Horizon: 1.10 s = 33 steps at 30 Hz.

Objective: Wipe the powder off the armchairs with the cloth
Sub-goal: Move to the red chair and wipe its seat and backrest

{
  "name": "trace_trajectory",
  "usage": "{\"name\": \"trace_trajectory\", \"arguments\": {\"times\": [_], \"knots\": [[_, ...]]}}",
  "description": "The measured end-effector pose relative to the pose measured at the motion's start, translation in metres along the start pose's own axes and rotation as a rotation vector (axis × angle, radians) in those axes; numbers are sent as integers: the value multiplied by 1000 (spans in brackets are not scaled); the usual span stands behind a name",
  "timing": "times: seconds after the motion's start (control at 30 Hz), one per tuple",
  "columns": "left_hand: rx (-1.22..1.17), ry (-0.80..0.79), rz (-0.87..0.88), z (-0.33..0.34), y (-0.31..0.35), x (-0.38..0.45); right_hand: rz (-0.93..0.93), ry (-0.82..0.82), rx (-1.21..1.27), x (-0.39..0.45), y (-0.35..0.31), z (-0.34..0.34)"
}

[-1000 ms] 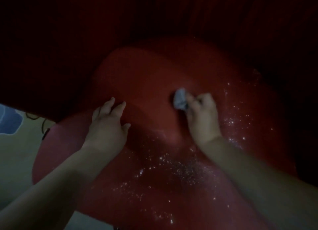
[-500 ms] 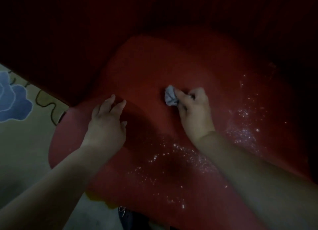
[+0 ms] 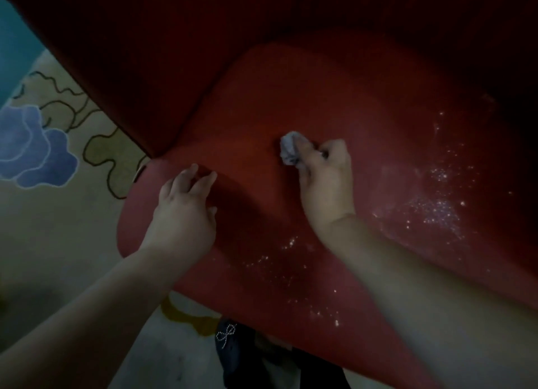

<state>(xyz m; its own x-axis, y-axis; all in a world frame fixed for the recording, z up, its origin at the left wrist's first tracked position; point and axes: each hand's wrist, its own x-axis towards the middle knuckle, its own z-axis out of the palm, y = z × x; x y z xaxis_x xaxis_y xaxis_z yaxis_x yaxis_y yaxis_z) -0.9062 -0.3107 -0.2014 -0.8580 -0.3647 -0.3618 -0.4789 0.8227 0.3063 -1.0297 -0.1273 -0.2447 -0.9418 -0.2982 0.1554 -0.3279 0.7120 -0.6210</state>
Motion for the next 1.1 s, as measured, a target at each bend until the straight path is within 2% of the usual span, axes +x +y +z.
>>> {"name": "trace_trajectory", "arguments": {"times": [0.07,0.13,0.2,0.27,0.33,0.43,0.5,0.57,0.63,0.7,0.77,0.83,0.87,1.0,1.03,1.1], "knots": [[-9,1,-18,0,-3,-5,-67,-102,-6,-31,-21,9],[-22,8,-33,0,-7,-10,-262,-278,-117,-67,-28,1],[-31,-2,-46,1,-12,-18,-388,-264,-222,-77,-19,-17],[-41,-11,-65,1,-17,-26,-309,-246,-122,-60,-2,-26],[-50,-15,-70,2,-23,-34,-245,-129,-135,-35,5,-19],[-64,-9,-37,4,-31,-42,-75,-44,-55,-31,-14,13],[-65,-23,-11,4,-35,-47,-146,-130,-9,-56,-30,22],[-57,-34,22,5,-41,-50,-363,-291,-31,-84,-33,10],[-53,-52,39,5,-47,-55,-465,-304,-53,-87,-22,-10],[-53,-59,41,6,-52,-60,-419,-201,-110,-67,-6,-17],[-36,-63,49,7,-55,-63,-254,-88,-110,-40,-4,-8],[-30,-60,56,9,-56,-65,-121,-53,-48,-32,-21,11],[-36,-55,53,10,-57,-66,-117,-56,-15,-38,-35,21],[-58,-37,45,11,-61,-66,-436,-273,-47,-89,-55,26],[-56,-38,48,12,-63,-67,-474,-293,-71,-90,-48,18],[-60,-36,52,12,-66,-68,-448,-222,-100,-77,-29,2]]}}
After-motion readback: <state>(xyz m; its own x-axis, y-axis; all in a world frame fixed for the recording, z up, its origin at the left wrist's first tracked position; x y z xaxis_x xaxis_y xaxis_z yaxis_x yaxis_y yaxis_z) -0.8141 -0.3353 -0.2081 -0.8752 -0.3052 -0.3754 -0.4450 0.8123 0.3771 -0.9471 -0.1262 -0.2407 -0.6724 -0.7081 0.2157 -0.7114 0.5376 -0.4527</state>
